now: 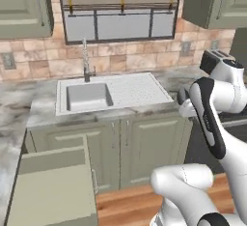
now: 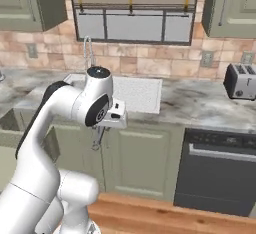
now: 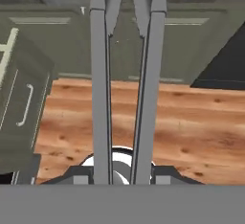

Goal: Take the tongs from the drawer on the right and place them on the dining counter next to the tray containing the kebab skewer.

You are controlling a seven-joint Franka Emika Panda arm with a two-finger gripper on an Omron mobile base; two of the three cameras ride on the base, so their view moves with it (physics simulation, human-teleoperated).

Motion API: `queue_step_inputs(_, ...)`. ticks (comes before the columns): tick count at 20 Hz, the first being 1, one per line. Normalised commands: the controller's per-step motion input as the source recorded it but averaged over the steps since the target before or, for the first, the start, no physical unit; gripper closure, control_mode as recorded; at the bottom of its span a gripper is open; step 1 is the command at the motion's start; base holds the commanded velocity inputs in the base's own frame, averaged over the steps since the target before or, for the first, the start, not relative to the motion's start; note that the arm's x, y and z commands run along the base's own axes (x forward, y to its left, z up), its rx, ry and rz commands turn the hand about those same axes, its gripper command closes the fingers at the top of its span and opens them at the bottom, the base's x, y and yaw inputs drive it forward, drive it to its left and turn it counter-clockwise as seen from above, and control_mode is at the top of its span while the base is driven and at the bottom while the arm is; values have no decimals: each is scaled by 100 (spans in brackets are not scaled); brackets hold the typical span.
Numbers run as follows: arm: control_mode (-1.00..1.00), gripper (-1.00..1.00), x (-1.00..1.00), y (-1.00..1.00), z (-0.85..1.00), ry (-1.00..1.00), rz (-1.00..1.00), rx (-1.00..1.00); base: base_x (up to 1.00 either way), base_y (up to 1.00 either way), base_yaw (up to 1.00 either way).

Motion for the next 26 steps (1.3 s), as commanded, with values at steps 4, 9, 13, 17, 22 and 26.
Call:
queue_step_inputs(4, 100, 100, 0, 0, 0, 0, 0, 0, 0, 22, -93)
queue_step_inputs(9, 100, 100, 0, 0, 0, 0, 0, 0, 0, 21, -92)
queue_step_inputs(13, 100, 100, 0, 0, 0, 0, 0, 0, 0, 21, -92)
queue_step_inputs(17, 100, 100, 0, 0, 0, 0, 0, 0, 0, 20, -92)
queue_step_inputs(22, 100, 100, 0, 0, 0, 0, 0, 0, 0, 17, -93)
queue_step_inputs(26, 100, 100, 0, 0, 0, 0, 0, 0, 0, 15, -94)
